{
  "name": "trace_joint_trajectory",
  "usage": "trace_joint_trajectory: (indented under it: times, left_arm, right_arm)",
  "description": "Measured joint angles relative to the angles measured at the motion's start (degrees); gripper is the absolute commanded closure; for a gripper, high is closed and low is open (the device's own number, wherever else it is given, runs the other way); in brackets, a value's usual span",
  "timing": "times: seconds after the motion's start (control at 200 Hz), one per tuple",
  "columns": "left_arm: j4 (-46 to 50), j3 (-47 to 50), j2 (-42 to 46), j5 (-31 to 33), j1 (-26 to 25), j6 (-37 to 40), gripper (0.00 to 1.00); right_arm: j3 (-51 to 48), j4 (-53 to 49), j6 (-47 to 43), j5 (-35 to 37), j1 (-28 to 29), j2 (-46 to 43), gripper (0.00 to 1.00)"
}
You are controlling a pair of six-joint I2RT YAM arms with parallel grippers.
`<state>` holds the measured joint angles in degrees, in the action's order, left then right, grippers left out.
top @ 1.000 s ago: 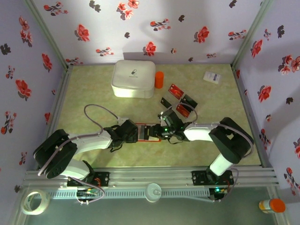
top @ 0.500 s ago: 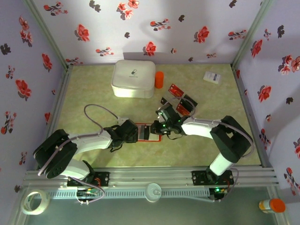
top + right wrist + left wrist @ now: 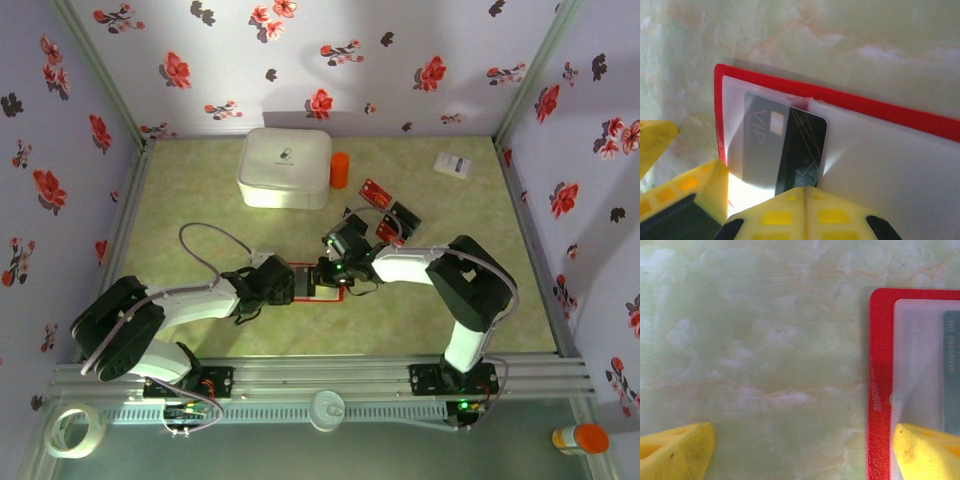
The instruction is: Put the credit cards into the card holder
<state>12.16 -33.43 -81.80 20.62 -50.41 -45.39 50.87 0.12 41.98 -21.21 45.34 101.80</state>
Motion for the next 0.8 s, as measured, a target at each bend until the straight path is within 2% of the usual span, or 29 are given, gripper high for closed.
trace_joint_trajectory:
  times: [0.255,0.54,0.8]
  left_arm:
    - [-0.1,0.1,0.0,0.3,-0.1,-0.2,0.08]
    - [0.1,0.1,0.4,0.2,-0.1,-0.4,0.07]
    - [5.5,0.2,3.0,0.2,-0.1,-1.0,0.07]
  right_arm:
    - [3.1,-0.2,0.0,0.0,1.3,2.6,0.95]
    - [3.1,-3.5,0.0,1.9,1.3,-0.3,0.98]
    - [3.1,-5.0,0.0,3.5,1.3,-1.7,1.00]
